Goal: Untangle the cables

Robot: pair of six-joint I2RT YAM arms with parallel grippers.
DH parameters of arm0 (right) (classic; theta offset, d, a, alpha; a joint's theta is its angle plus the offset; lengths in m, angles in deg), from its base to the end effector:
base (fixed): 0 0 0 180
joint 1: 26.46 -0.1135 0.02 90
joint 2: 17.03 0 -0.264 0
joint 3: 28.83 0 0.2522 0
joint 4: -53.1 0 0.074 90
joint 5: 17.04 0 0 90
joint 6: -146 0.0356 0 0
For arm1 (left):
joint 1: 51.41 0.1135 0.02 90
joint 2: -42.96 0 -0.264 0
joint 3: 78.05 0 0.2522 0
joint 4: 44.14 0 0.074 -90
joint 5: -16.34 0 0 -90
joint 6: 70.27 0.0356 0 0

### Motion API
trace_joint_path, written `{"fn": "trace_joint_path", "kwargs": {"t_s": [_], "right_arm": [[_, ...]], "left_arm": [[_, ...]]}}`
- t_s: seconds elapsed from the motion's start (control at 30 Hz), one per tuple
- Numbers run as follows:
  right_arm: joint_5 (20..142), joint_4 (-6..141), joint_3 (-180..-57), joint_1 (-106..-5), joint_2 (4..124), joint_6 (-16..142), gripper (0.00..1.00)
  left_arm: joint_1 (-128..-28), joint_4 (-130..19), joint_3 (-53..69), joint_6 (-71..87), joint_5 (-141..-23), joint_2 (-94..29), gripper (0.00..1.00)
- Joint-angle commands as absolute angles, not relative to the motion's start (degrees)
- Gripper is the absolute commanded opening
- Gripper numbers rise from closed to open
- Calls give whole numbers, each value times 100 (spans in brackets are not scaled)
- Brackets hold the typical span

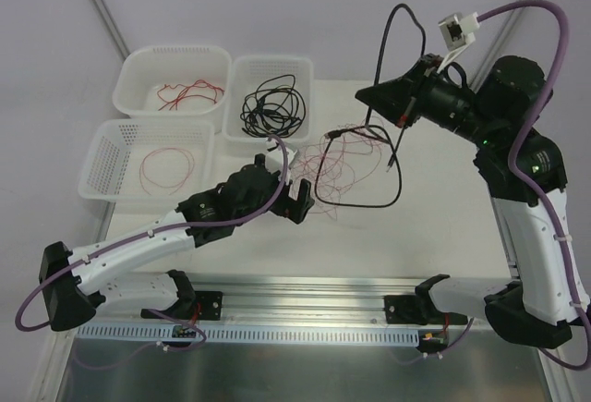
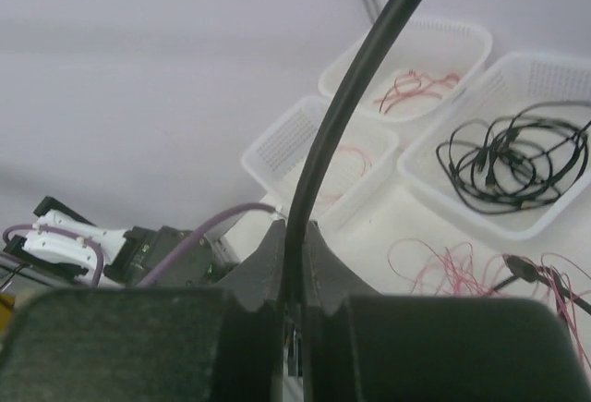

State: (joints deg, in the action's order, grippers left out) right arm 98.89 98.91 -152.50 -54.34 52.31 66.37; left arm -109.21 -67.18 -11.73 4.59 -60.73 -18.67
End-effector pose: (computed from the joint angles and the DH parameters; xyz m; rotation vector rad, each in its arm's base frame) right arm 0.1507 0.0974 0.5811 -0.6017 1.3694 0.8640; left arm 0.1395 -0.2065 0.3322 0.5549 1.8552 -0.6523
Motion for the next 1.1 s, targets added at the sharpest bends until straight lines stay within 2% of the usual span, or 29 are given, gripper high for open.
{"fn": "trace_joint_path", "kwargs": {"t_s": [0.0,0.1,0.27,0.5,0.6,0.63,0.7,0.73,0.8,0.93,1.07], "right_arm": [[10442,9990,-14870,-5405,5136,6919,1],[10442,9658,-14008,-5405,4670,7024,1],[10503,9665,-13655,-5414,4493,7111,1],[10600,9692,-13646,-5405,4406,7103,1],[10583,9683,-13602,-5405,4327,7138,1],[10574,9683,-13576,-5414,4309,7129,1],[10548,9718,-13567,-5405,4291,7094,1],[10530,9736,-13558,-5405,4274,7068,1],[10469,9823,-13567,-5405,4265,6998,1],[10364,10016,-13777,-5406,4256,6814,0],[9872,10665,-14365,-5370,4212,6358,0]], "left_arm": [[-10960,-6037,-954,442,-6012,-1926,95],[-10960,-5574,-830,942,-6126,-2058,96],[-10960,-4833,-839,1787,-7100,-2312,96],[-10960,-4771,-707,1885,-8982,-2700,85],[-10960,-4771,-742,1859,-9001,-2761,73],[-10960,-4771,-751,1859,-8957,-2770,60],[-10960,-4771,-760,1876,-8755,-2797,40],[-10960,-4771,-769,1868,-8659,-2814,18],[-10960,-4771,-804,1841,-8230,-2832,0],[-10863,-4937,-1040,1736,-7280,-3129,0],[-10328,-5499,-1339,808,-6936,-3464,0]]}}
